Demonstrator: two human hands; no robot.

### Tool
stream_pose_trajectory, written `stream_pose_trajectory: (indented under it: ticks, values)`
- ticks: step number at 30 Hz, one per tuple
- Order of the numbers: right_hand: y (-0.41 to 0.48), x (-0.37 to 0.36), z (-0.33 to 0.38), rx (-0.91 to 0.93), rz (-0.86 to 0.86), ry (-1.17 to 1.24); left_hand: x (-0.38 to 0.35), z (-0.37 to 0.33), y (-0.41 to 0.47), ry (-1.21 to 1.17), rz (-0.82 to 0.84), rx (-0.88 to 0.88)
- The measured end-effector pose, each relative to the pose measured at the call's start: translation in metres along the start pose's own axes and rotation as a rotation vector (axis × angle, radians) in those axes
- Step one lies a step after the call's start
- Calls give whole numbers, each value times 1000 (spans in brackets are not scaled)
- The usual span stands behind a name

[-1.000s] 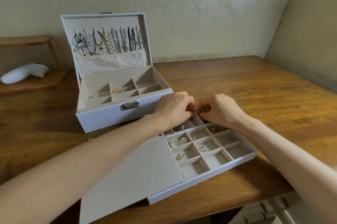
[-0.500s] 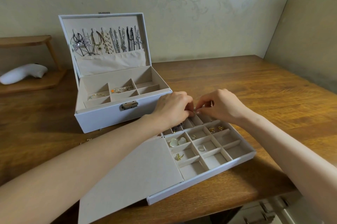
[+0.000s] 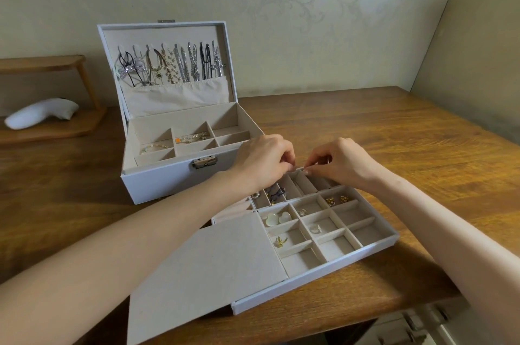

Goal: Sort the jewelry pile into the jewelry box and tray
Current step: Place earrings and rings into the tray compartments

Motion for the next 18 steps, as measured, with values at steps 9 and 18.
stream_pose_trajectory:
  ticks: [9, 18]
  values:
    - [-8, 4, 15, 66, -35, -64, -1, 3, 1, -15, -58, 9]
    - [-6, -7, 30, 51, -66, -225, 0, 5, -4, -105, -101, -7]
Point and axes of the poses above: each hand's wrist, its own y-axis towards the middle knuckle, its own x-axis out of the back of the hand, z = x × y, the point moved 2 cm from there along y, towards the middle knuckle, and after that the axes turned 11 degrees about -y, right-handed, at the moved point
